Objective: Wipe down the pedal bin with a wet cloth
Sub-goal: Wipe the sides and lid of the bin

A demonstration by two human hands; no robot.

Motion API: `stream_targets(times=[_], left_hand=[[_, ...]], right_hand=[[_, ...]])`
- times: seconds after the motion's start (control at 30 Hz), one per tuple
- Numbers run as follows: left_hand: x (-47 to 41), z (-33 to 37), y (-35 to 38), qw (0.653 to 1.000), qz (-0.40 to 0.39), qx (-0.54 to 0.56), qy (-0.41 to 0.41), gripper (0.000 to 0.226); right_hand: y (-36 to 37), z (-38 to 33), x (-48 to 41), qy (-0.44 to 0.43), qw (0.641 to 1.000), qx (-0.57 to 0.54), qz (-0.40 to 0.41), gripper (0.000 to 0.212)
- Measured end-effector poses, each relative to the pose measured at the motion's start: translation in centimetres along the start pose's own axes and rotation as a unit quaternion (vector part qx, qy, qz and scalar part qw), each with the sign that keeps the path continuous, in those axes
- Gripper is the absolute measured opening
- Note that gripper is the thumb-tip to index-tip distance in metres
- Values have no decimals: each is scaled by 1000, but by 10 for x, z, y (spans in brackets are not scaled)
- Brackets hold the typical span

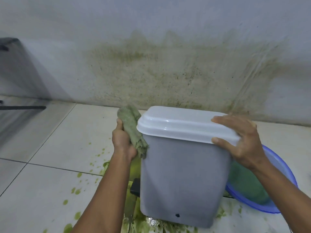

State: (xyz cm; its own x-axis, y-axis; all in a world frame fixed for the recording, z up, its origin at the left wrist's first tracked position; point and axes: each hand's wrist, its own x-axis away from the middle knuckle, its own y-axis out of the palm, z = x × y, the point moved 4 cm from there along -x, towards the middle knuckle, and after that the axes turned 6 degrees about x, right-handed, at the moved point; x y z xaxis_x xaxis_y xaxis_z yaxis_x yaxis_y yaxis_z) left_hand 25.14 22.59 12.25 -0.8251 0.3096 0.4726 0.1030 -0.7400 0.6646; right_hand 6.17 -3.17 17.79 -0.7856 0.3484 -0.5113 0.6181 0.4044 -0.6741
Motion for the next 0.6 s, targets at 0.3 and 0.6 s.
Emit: stream_targets(times=[0.3,0.6], left_hand=[[45,25,93,580,-242,-755,185,42],[94,-33,107,386,-386,-814,200,55]], right_hand=[[-12,-38,37,-26,996,57,59,57],[-25,-84,79,57,987,120,89,38]])
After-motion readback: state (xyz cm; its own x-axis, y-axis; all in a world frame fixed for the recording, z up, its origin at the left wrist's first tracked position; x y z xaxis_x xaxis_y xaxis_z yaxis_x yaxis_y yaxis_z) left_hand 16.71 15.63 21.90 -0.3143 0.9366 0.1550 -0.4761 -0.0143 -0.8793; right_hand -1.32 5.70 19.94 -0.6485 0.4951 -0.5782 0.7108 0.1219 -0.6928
